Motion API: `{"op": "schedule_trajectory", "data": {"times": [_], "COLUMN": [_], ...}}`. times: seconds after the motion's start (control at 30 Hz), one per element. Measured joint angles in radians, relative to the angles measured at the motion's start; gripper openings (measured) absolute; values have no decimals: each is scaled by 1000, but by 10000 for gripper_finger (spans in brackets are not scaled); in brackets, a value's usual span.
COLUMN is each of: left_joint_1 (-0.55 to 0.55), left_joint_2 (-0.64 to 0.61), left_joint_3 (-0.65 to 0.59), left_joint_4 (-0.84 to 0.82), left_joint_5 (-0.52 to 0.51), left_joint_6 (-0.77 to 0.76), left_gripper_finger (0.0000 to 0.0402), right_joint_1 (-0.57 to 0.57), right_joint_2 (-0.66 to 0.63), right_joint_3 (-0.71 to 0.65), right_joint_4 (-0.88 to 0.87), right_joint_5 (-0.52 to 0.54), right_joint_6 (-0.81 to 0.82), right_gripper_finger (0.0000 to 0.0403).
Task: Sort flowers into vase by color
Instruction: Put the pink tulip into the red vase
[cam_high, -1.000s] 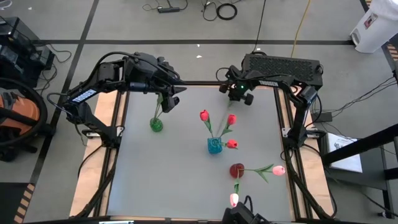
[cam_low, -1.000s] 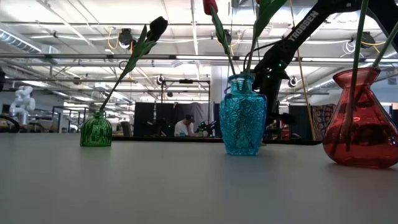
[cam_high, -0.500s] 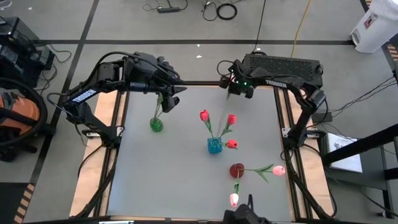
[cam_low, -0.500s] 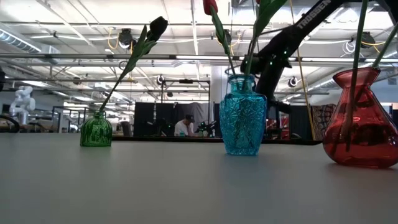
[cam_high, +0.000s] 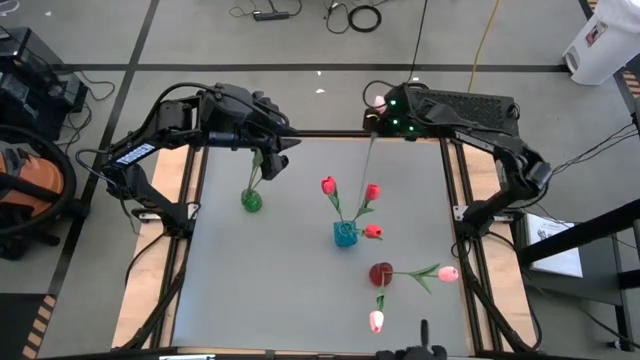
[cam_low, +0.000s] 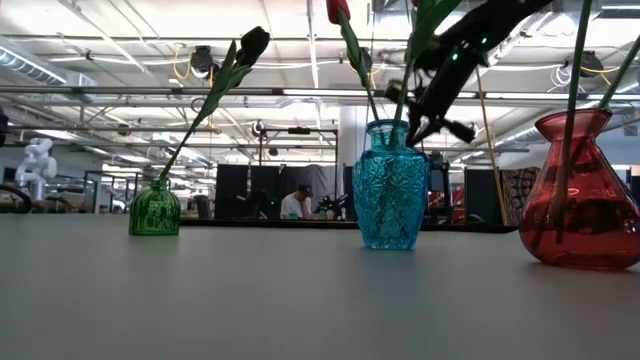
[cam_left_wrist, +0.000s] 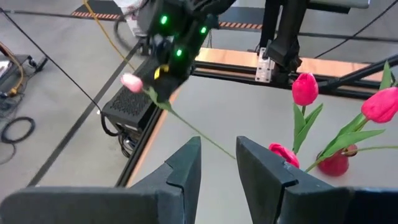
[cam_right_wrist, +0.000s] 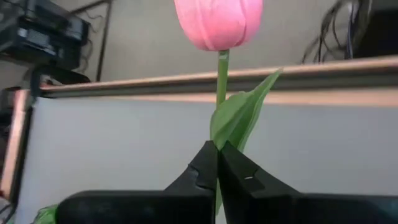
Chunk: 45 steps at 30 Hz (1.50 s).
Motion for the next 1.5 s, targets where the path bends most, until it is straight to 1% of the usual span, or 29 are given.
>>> {"op": "schedule_trajectory", "data": {"times": [0.27,0.43,0.63,0.87,1.07,1.23,1.37,1.5], "left_joint_1": [0,0,0,0,0,0,0,0], "left_joint_2": [0,0,0,0,0,0,0,0], "left_joint_3": [0,0,0,0,0,0,0,0], "left_joint_4": [1,1,1,2,3,3,3,3], "left_joint_5": [-3,-3,-3,-3,-4,-6,-30,-30], "left_joint_6": [-17,-18,-18,-18,-19,-19,-18,-17], "left_gripper_finger": [109,109,109,109,109,109,109,109], "right_joint_1": [0,0,0,0,0,0,0,0], "right_joint_2": [-143,-224,-325,-443,-532,-600,-646,-687], "right_joint_3": [0,0,0,0,0,0,0,0], "right_joint_4": [-4,-7,-21,-36,-49,-103,-151,-165], "right_joint_5": [38,37,10,-62,-118,-177,-238,-339], "right_joint_6": [-111,-171,-253,-357,-408,-486,-556,-615], "right_gripper_finger": [0,0,0,0,0,0,0,0]}}
